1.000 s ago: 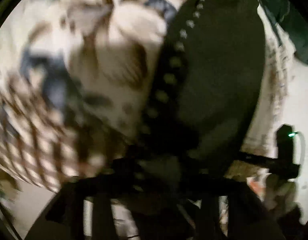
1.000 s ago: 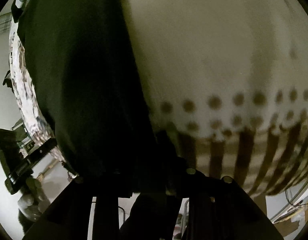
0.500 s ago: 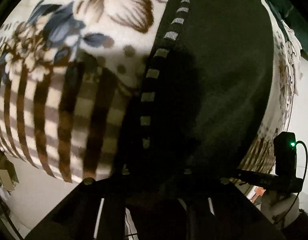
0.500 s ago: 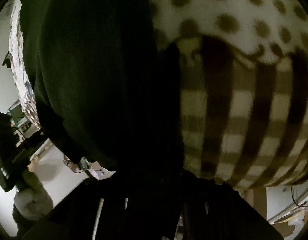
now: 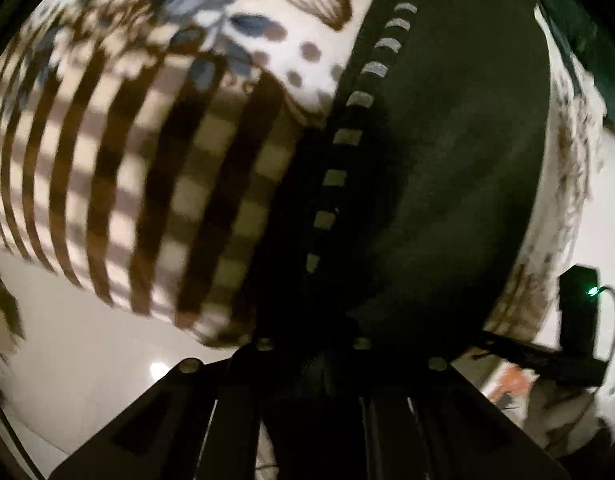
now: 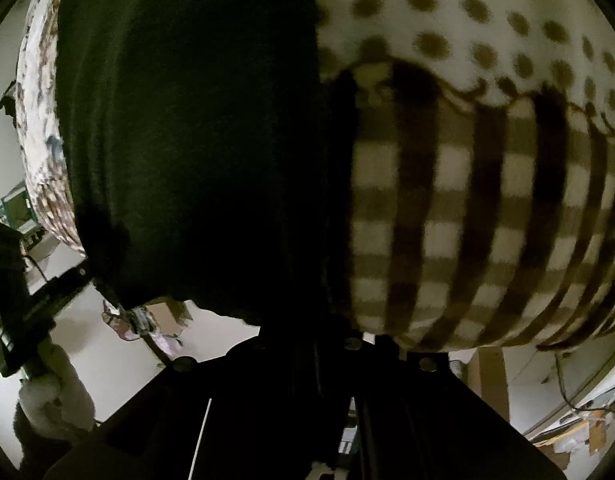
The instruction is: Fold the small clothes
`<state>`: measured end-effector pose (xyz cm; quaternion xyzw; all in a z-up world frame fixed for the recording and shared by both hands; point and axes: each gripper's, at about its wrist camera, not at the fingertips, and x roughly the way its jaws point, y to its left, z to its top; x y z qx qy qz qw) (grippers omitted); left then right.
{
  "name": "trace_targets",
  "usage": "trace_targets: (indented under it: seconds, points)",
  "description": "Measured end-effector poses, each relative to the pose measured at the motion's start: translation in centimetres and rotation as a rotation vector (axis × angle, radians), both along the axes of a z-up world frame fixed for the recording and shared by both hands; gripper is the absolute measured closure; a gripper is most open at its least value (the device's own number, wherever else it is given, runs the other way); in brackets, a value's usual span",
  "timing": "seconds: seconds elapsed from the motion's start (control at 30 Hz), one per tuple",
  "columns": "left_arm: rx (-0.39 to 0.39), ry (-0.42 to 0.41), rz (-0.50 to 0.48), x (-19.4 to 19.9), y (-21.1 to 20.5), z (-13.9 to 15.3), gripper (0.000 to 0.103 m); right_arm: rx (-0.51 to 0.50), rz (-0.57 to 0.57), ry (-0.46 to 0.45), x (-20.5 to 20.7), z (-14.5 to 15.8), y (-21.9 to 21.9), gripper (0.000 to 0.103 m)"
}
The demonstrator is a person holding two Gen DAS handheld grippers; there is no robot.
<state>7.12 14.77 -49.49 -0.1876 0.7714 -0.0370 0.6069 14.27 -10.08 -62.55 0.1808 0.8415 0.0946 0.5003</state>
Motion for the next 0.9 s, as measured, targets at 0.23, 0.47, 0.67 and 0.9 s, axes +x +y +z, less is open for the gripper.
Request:
trace_targets:
  seconds: [0.23,0.47,0.67,0.9]
  points:
    - [0.001,-0.033,-0.158,0.0,-2.1,0.7,0.095,0.081,-0.076,0.089,-0.3,-1.8,-0.6,0.092]
    - [-0.092,0.052,0.003,-0.2,1.9,-1.0,0.090,0.148,-0.196,0.087,-2.7,-1.5,-1.9,0.063]
    - [-0.113,0.067,-0.009,0.7,2.2,-2.7,0.089,0.164,-0.200,0.064,-2.9,-2.8,-2.9,0.060]
    - [-0.158,0.089,-0.076,1.3,3.2,-1.8,0.089,0.220,-0.226,0.036,-2.6,-3.1,-1.4,0.035]
